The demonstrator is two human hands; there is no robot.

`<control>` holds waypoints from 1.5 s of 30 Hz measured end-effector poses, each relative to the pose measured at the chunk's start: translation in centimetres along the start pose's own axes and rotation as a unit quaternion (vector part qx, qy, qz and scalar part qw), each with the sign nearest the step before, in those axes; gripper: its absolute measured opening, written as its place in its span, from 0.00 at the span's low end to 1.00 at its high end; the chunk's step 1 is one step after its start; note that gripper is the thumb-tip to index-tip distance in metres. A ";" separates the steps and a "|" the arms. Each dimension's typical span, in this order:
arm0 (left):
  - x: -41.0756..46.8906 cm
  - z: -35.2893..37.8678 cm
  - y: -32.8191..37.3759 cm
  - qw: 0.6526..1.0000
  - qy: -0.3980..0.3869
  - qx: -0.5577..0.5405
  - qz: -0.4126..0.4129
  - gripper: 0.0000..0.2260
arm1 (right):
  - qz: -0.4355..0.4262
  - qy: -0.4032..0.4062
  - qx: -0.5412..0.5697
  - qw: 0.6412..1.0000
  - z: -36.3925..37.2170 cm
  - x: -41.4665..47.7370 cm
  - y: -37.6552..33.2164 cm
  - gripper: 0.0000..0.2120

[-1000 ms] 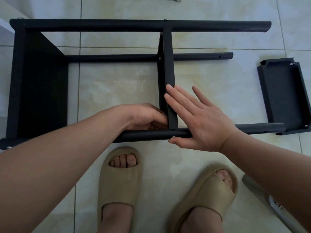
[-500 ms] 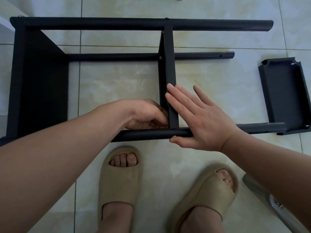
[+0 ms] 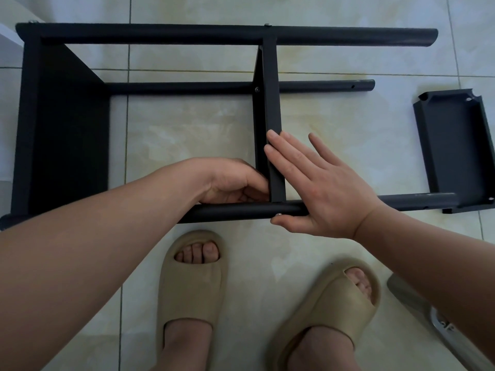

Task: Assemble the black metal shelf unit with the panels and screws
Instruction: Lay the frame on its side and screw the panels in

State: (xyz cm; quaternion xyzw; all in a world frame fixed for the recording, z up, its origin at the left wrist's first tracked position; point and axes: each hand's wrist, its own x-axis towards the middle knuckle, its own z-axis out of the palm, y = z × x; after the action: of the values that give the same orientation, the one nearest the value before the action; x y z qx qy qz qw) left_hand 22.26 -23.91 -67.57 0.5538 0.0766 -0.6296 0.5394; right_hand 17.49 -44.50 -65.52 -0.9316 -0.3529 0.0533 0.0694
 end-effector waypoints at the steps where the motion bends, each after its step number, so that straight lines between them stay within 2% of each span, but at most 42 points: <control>1: 0.0 0.0 0.2 1.000 0.002 0.004 -0.003 0.16 | 0.000 0.000 0.001 1.000 0.0 0.0 0.0 0.46; 7: 0.1 0.0 0.6 1.000 0.022 0.006 0.004 0.18 | -0.001 -0.001 0.001 1.000 -0.1 0.0 0.0 0.46; 14: 0.1 0.0 0.1 0.999 0.028 -0.009 0.027 0.08 | -0.003 0.000 0.003 1.000 0.0 0.0 0.0 0.46; 18: 0.2 0.2 -0.3 0.998 0.031 -0.024 0.052 0.14 | -0.002 0.003 0.004 1.000 -0.1 0.0 0.0 0.46; 28: 0.1 0.3 -0.5 0.997 0.019 -0.031 0.072 0.16 | -0.006 0.010 0.007 1.000 0.2 0.0 0.1 0.46; 32: 0.5 0.1 -0.6 0.997 0.005 -0.041 0.064 0.14 | -0.006 0.011 0.008 1.000 0.1 0.0 0.1 0.46; 35: 0.5 -0.2 -0.8 0.998 -0.023 -0.044 0.041 0.08 | -0.004 0.007 0.008 1.000 0.1 0.0 0.2 0.46; 38: 0.5 -0.4 -1.0 0.998 -0.040 -0.038 0.030 0.16 | -0.003 0.007 0.007 1.000 0.1 0.0 0.1 0.46; 40: 0.4 -0.5 -1.0 0.999 -0.037 -0.022 0.028 0.17 | -0.004 0.008 0.007 1.000 0.2 0.0 0.1 0.46; 45: 0.2 -0.3 -0.4 0.999 -0.003 -0.028 0.039 0.08 | -0.003 0.004 0.008 1.000 0.2 0.0 0.1 0.47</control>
State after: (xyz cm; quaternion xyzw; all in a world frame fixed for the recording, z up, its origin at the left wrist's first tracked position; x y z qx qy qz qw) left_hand 22.13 -23.69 -68.08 0.5393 0.0713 -0.6071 0.5793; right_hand 17.52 -44.59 -65.72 -0.9301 -0.3550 0.0518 0.0788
